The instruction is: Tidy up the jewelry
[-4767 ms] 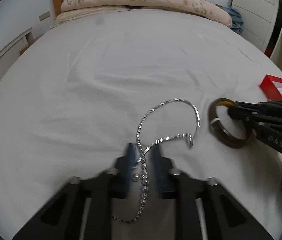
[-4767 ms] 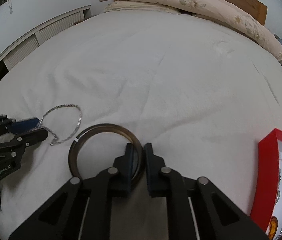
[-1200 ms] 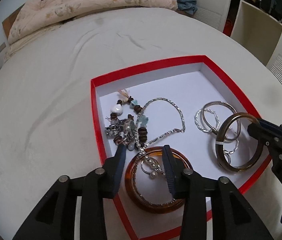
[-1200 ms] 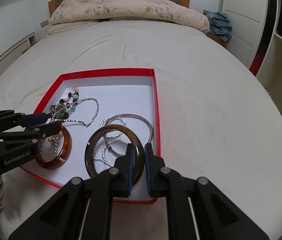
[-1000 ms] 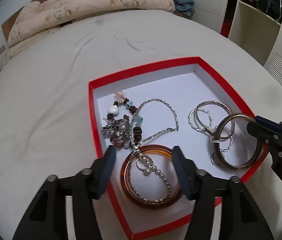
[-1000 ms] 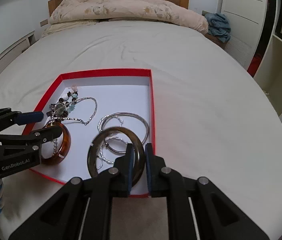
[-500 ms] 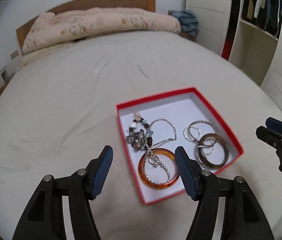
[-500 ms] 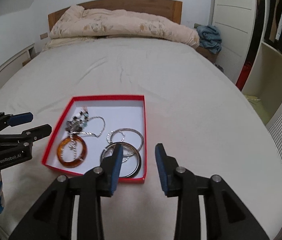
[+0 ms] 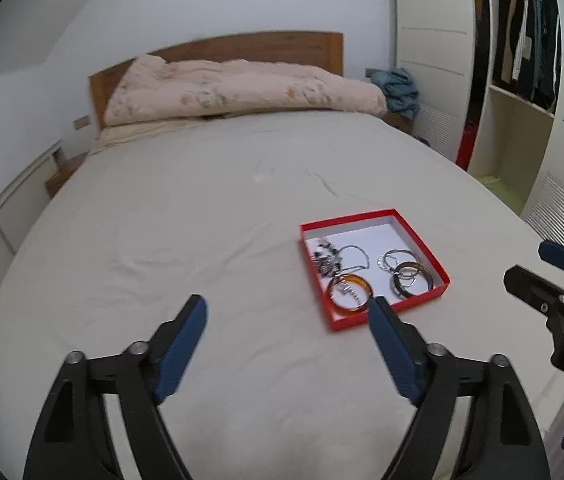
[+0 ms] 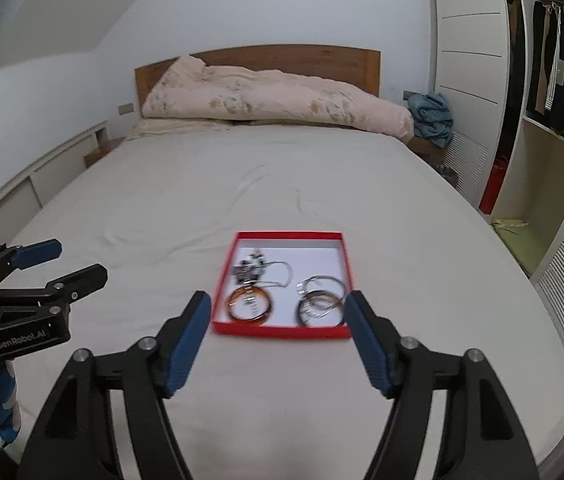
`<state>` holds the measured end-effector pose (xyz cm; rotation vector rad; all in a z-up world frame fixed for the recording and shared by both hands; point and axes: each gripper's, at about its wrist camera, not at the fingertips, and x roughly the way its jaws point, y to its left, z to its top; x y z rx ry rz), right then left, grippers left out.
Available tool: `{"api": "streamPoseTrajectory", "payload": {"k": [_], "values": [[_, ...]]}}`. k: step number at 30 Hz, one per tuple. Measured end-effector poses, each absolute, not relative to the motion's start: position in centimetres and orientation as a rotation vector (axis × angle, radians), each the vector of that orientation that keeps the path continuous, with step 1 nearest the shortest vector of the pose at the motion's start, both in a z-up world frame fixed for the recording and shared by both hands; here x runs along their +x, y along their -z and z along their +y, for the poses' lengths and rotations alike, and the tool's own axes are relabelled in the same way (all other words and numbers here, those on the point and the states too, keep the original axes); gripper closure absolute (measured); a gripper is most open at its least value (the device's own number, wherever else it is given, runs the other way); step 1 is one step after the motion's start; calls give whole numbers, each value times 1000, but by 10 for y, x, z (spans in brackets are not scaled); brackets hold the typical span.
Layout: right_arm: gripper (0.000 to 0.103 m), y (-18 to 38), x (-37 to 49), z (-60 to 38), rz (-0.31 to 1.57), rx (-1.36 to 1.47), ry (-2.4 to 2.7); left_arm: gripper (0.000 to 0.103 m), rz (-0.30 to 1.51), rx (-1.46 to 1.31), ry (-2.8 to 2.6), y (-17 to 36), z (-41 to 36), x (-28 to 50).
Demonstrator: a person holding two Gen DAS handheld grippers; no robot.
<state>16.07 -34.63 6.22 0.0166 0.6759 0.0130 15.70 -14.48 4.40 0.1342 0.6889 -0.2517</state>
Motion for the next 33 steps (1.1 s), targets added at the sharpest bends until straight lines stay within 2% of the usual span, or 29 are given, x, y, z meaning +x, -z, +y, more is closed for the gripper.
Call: {"api": "streamPoseTrajectory", "payload": {"k": [11,33], "values": [[24,-84,80,-288,647,2,-72,7,600,109,108,-75,-70,59],[24,-99,4,-240,590,-63,-139,5,466,96,43,-107,-25,-47]]}}
